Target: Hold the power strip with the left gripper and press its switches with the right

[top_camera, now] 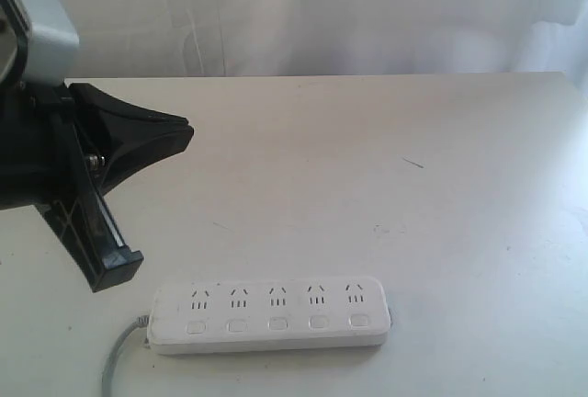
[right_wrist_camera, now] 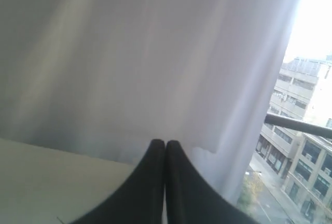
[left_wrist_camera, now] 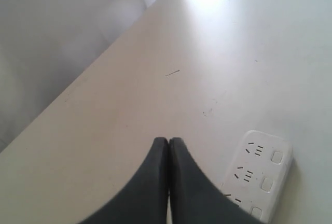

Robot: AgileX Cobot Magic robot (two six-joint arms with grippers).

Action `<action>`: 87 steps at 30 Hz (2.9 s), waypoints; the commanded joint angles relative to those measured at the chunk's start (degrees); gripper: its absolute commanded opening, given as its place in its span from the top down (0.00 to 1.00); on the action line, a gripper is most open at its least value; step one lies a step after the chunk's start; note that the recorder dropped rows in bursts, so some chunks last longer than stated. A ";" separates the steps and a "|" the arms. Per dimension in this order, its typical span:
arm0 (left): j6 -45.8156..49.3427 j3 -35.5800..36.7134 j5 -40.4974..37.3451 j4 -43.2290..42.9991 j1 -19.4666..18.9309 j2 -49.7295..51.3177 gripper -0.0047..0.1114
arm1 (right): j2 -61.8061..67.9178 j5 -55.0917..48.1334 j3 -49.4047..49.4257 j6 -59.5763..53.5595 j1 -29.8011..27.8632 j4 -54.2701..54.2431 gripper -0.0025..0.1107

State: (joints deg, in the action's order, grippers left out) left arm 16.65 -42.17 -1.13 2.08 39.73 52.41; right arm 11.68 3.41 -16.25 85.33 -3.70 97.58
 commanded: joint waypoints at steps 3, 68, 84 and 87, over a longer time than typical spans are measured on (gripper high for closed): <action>0.11 0.34 -0.75 0.16 0.36 -0.46 0.96 | -0.16 -2.12 4.97 -0.50 -0.33 0.77 0.98; -20.83 29.75 11.61 2.09 -0.43 -28.59 0.96 | -11.14 -2.03 16.25 -0.50 -4.39 -1.74 0.98; -27.77 42.17 11.70 4.26 -26.21 -44.98 0.96 | -11.14 -1.90 16.25 -0.50 -4.39 -1.74 0.98; -28.19 42.17 4.04 3.05 -31.75 -50.88 0.96 | -11.14 -1.90 16.25 -0.50 -4.39 -1.74 0.98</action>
State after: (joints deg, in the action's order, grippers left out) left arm -10.62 -0.25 6.85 6.17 10.51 4.35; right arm 0.66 1.99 -0.32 85.33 -7.69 96.11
